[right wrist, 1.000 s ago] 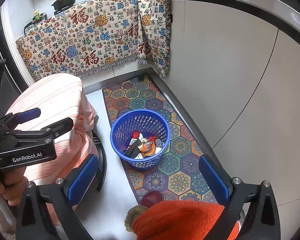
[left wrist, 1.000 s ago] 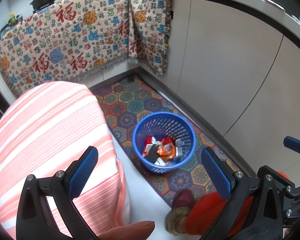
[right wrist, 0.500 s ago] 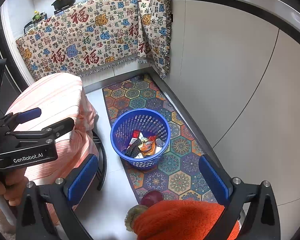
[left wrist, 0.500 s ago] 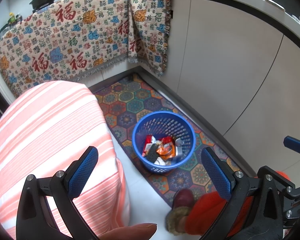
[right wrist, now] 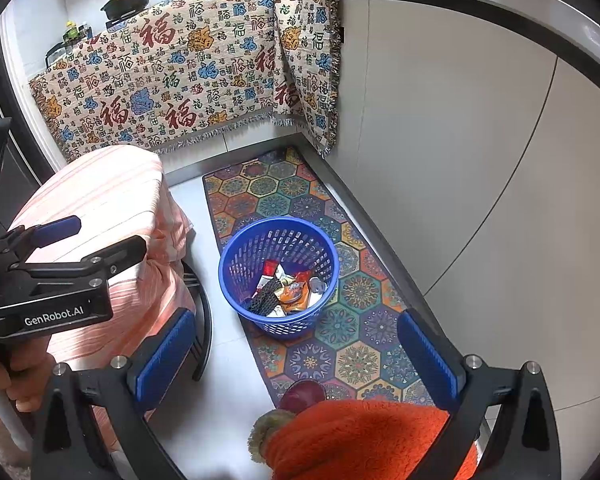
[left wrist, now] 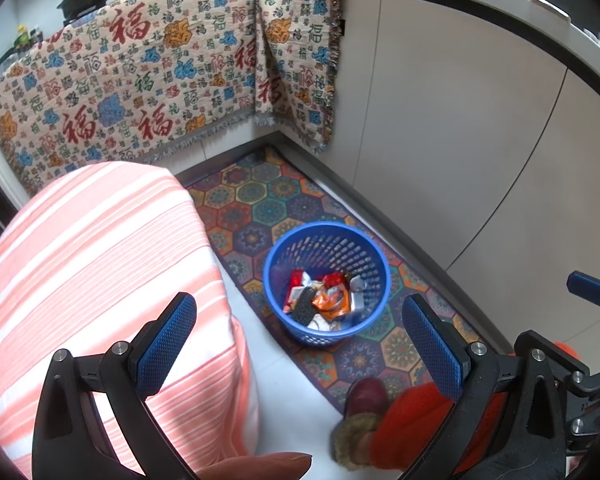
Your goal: Collect trash
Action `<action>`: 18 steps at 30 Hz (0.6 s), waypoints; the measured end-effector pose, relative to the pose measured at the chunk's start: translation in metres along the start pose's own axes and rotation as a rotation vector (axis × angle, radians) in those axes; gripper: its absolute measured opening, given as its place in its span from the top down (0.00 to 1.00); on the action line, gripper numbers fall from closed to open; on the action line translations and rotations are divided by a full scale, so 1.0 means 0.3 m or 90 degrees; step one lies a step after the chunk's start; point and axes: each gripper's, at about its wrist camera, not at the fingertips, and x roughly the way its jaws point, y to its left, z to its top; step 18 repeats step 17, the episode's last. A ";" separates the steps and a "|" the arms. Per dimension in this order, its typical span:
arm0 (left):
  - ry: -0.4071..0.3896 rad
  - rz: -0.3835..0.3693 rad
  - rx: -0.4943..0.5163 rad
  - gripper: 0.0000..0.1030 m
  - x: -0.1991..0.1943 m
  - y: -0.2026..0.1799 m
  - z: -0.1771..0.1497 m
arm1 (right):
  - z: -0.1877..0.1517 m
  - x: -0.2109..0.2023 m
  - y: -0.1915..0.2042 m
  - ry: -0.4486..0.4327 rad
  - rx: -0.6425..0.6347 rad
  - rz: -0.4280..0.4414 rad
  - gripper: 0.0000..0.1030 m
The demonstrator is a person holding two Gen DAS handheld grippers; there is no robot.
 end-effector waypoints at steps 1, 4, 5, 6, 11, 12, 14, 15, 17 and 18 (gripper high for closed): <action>0.000 0.000 0.000 0.01 0.000 -0.001 0.000 | 0.004 0.001 -0.003 0.000 0.001 0.000 0.01; 0.001 0.000 0.000 0.01 0.001 -0.002 0.001 | 0.004 0.001 -0.002 0.000 0.001 0.000 0.01; 0.001 0.000 0.000 0.01 0.001 -0.002 0.001 | 0.004 0.001 -0.002 0.000 0.001 0.000 0.01; 0.001 0.000 0.001 0.01 0.003 -0.002 0.000 | 0.005 0.001 -0.001 0.000 0.001 0.000 0.01; 0.003 -0.009 -0.001 0.01 0.007 0.002 -0.001 | 0.009 0.011 -0.018 0.004 0.000 -0.004 0.01; 0.000 -0.014 -0.005 0.01 0.006 0.006 -0.003 | 0.008 0.013 -0.020 0.004 0.001 -0.004 0.01; -0.009 -0.014 -0.010 0.01 0.003 0.014 -0.006 | 0.010 0.016 -0.023 0.006 0.002 -0.004 0.01; -0.014 -0.012 -0.010 0.02 -0.001 0.015 -0.007 | 0.006 0.014 -0.022 0.005 0.002 -0.004 0.01; -0.018 -0.009 -0.009 0.02 -0.007 0.020 -0.007 | 0.011 0.017 -0.024 0.006 0.002 -0.004 0.01; -0.018 -0.009 -0.009 0.02 -0.007 0.020 -0.007 | 0.011 0.017 -0.024 0.006 0.002 -0.004 0.01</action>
